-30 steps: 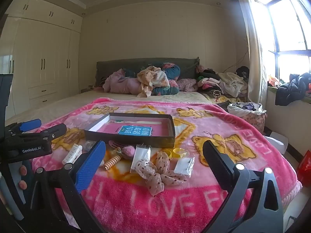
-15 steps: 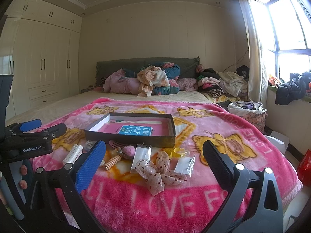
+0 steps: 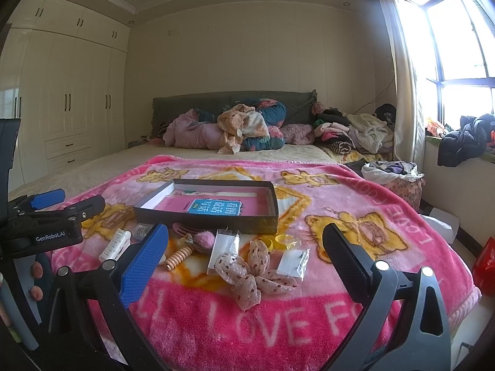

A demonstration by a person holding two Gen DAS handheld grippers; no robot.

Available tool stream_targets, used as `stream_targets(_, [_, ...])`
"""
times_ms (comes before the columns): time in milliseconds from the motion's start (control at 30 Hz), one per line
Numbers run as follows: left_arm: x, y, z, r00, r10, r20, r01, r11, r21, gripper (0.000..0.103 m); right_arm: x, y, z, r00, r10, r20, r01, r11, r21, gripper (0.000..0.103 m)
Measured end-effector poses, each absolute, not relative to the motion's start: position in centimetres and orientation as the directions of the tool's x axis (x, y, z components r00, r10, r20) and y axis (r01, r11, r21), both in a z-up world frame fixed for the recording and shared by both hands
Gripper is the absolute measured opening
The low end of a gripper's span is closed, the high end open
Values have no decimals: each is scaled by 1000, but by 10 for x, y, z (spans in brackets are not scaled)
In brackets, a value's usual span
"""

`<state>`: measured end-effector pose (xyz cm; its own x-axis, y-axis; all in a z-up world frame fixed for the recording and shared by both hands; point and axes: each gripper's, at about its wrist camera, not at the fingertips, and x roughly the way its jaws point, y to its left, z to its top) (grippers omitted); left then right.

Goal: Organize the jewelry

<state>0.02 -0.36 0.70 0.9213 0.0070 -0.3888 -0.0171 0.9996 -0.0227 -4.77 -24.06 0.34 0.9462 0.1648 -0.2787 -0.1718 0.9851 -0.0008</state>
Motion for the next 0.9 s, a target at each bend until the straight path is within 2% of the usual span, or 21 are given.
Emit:
stream_targets(567, [5, 4, 1, 912, 22, -409, -31, 999, -16, 93, -46, -240, -3, 943, 169, -288, -178, 984, -5, 97])
stream_targets(900, [18, 25, -10, 895, 30, -445, -61, 997, -54, 93, -27, -228, -10, 915, 194, -355, -217, 976, -26, 97])
